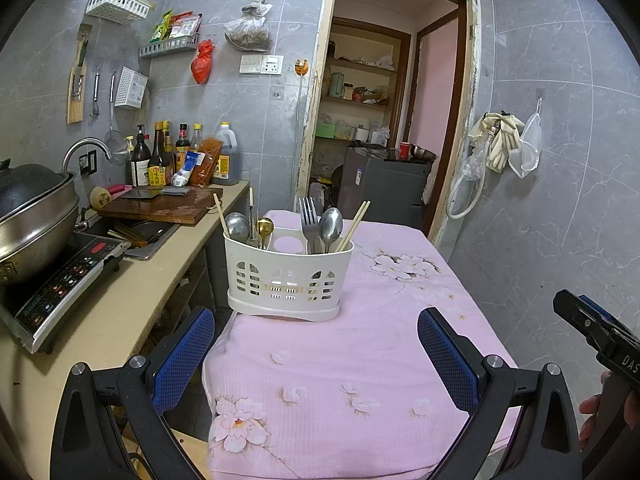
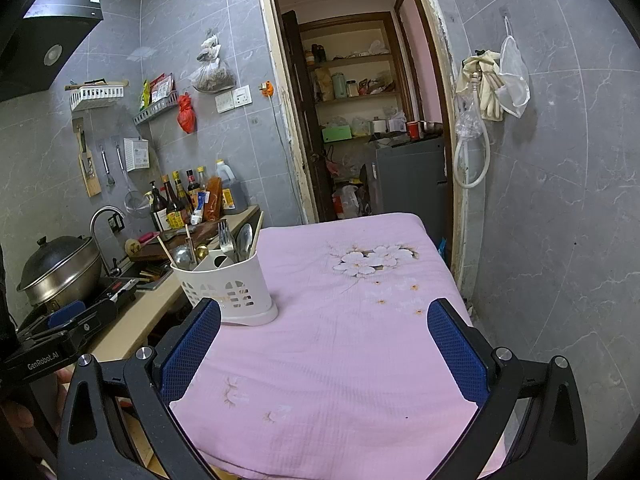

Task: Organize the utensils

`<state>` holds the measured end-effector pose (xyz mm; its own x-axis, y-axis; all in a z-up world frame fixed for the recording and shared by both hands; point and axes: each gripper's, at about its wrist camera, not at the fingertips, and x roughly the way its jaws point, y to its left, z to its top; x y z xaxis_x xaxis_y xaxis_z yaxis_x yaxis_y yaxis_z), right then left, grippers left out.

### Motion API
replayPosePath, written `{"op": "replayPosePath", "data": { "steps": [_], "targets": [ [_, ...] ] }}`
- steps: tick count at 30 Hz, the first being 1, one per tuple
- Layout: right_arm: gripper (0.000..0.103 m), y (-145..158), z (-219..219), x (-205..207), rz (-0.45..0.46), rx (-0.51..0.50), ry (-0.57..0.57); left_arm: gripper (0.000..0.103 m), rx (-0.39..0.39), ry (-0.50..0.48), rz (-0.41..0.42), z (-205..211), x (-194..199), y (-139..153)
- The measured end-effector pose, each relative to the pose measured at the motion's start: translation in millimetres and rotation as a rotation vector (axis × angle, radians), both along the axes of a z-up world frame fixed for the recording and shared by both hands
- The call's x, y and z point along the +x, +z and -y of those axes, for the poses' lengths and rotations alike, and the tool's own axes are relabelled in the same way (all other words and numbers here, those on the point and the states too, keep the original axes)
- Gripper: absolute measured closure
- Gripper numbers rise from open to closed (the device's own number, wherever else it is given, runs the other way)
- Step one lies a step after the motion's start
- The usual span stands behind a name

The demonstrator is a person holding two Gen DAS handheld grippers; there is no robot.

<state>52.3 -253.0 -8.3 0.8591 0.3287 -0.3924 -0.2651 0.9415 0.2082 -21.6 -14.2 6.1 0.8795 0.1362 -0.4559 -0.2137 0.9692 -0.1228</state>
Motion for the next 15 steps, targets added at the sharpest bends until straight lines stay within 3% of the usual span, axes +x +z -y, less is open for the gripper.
{"op": "replayPosePath", "data": {
  "steps": [15],
  "targets": [
    [0.001,0.9,-0.5,-0.2,-0.001,0.000,0.000,0.001,-0.001,0.003,0.000,0.6,-0.3,-0.2]
  ]
}}
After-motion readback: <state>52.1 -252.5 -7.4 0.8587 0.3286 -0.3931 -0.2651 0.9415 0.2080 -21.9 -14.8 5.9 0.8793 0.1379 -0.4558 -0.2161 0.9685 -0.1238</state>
